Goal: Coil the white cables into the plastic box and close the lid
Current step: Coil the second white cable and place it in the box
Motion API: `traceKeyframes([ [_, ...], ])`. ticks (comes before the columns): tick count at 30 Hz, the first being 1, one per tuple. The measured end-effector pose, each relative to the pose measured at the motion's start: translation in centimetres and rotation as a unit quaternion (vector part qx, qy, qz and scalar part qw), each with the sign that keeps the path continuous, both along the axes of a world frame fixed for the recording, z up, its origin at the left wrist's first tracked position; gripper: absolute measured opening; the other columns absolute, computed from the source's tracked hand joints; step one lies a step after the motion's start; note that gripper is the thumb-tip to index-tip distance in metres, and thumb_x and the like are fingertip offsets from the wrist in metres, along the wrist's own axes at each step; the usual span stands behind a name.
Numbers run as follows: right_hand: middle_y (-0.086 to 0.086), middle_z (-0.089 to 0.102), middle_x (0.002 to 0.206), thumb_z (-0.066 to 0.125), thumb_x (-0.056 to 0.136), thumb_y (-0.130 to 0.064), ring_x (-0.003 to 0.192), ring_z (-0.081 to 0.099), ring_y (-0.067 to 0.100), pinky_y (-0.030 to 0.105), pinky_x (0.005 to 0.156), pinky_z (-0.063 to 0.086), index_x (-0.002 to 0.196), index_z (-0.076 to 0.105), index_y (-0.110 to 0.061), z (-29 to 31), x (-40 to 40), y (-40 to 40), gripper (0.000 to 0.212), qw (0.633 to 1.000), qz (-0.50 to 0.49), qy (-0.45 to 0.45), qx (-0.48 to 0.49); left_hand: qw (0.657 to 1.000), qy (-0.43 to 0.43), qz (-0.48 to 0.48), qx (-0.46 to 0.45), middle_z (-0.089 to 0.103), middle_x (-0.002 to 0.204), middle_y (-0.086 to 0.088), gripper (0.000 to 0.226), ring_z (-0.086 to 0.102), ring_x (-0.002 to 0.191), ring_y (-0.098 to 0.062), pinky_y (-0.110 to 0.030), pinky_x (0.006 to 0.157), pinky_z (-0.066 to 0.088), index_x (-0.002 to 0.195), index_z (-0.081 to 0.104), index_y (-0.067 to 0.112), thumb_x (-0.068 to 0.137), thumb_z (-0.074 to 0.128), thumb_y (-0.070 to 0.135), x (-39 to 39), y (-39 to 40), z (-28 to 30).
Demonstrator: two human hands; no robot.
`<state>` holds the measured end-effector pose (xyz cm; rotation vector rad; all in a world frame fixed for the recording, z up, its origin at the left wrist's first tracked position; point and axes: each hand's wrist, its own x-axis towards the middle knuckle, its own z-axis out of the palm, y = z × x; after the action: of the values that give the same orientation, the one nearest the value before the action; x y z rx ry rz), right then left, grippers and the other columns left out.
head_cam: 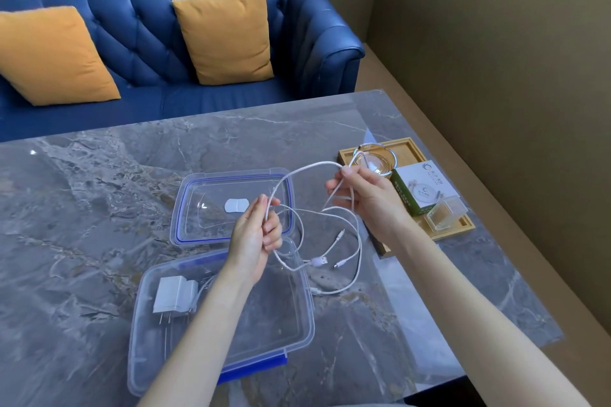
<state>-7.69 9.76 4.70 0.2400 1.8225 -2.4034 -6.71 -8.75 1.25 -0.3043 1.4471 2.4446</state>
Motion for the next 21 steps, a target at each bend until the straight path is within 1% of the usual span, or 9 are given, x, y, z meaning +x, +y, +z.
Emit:
traceKeyframes([
  [3, -0.001, 0.071, 0.064, 0.045, 0.094, -0.015, 0.066, 0.066, 0.009, 0.027, 0.073, 0.055, 0.079, 0.058, -0.011, 2.3, -0.1, -0.3, 0.020, 0.999, 0.007, 0.031, -0.024, 1.000, -0.027, -0.013, 0.008, 0.034, 0.039, 0.010, 0.033, 0.026, 0.031, -0.002, -0.014, 0.034, 0.019, 0.075, 0.053, 0.013, 0.096, 0.036, 0.032, 0.7, 0.2, -0.4],
  [6, -0.002, 0.069, 0.065, 0.044, 0.095, -0.015, 0.066, 0.065, 0.009, 0.025, 0.071, 0.055, 0.080, 0.056, -0.011, 4.3, -0.4, -0.7, 0.020, 0.997, 0.009, 0.046, -0.061, 0.998, -0.041, -0.044, -0.001, 0.032, 0.038, 0.008, 0.036, 0.026, 0.031, -0.004, -0.015, 0.036, 0.021, 0.070, 0.050, 0.012, 0.094, 0.036, 0.037, 1.3, 0.3, -0.5],
  [8, -0.003, 0.067, 0.065, 0.044, 0.095, -0.018, 0.068, 0.062, 0.010, 0.026, 0.071, 0.053, 0.079, 0.056, -0.012, 5.6, -0.6, -0.7, 0.020, 0.995, -0.006, 0.051, -0.081, 0.997, -0.044, -0.065, -0.011, 0.033, 0.037, 0.008, 0.040, 0.027, 0.032, -0.005, -0.016, 0.038, 0.022, 0.068, 0.049, 0.012, 0.093, 0.035, 0.039, 1.8, 0.2, -0.6],
  [11, -0.002, 0.062, 0.064, 0.043, 0.095, -0.020, 0.065, 0.058, 0.010, 0.025, 0.068, 0.054, 0.079, 0.055, -0.012, 7.4, -1.0, -0.6, 0.021, 0.993, -0.029, 0.073, -0.086, 0.995, -0.045, -0.090, -0.004, 0.032, 0.037, 0.007, 0.045, 0.028, 0.031, -0.006, -0.017, 0.040, 0.022, 0.058, 0.050, 0.011, 0.091, 0.036, 0.038, 2.5, -0.4, -0.5],
  [14, 0.000, 0.054, 0.060, 0.044, 0.095, -0.022, 0.059, 0.053, 0.011, 0.028, 0.064, 0.053, 0.079, 0.055, -0.012, 7.4, -1.4, -0.6, 0.022, 0.996, -0.035, 0.038, -0.066, 0.994, -0.037, -0.090, 0.039, 0.029, 0.037, 0.009, 0.039, 0.025, 0.030, -0.004, -0.016, 0.036, 0.019, 0.050, 0.053, 0.015, 0.081, 0.045, 0.036, 2.8, -1.4, 0.4],
  [16, -0.001, 0.052, 0.055, 0.044, 0.095, -0.025, 0.056, 0.050, 0.012, 0.028, 0.061, 0.051, 0.075, 0.056, -0.014, 6.0, -1.6, -0.6, 0.025, 0.999, -0.019, -0.017, -0.025, 0.993, -0.043, -0.074, 0.086, 0.027, 0.036, 0.010, 0.043, 0.023, 0.028, -0.002, -0.016, 0.033, 0.014, 0.048, 0.053, 0.018, 0.086, 0.041, 0.034, 2.6, -2.3, 1.3],
  [17, -0.001, 0.052, 0.055, 0.044, 0.095, -0.026, 0.055, 0.050, 0.013, 0.027, 0.058, 0.051, 0.074, 0.056, -0.014, 5.1, -1.5, -0.6, 0.027, 0.999, -0.010, -0.043, 0.015, 0.992, -0.042, -0.064, 0.098, 0.027, 0.036, 0.011, 0.046, 0.022, 0.027, -0.001, -0.015, 0.032, 0.013, 0.048, 0.052, 0.019, 0.090, 0.038, 0.034, 2.6, -2.8, 1.7],
  [19, 0.002, 0.054, 0.059, 0.042, 0.096, -0.027, 0.050, 0.052, 0.013, 0.023, 0.051, 0.050, 0.075, 0.058, -0.013, 2.9, -1.1, -0.9, 0.030, 0.988, 0.005, -0.079, 0.135, 0.993, -0.035, -0.047, 0.102, 0.027, 0.036, 0.011, 0.048, 0.022, 0.027, 0.000, -0.015, 0.031, 0.012, 0.051, 0.050, 0.019, 0.094, 0.033, 0.032, 2.5, -3.6, 2.6],
  [21, 0.006, 0.059, 0.057, 0.041, 0.096, -0.024, 0.043, 0.056, 0.012, 0.022, 0.048, 0.048, 0.077, 0.060, -0.009, 0.7, -0.5, -1.3, 0.031, 0.967, 0.027, -0.099, 0.235, 0.994, -0.031, -0.037, 0.099, 0.027, 0.036, 0.011, 0.044, 0.022, 0.027, 0.000, -0.015, 0.030, 0.013, 0.058, 0.048, 0.018, 0.096, 0.031, 0.031, 2.6, -4.0, 3.0],
])
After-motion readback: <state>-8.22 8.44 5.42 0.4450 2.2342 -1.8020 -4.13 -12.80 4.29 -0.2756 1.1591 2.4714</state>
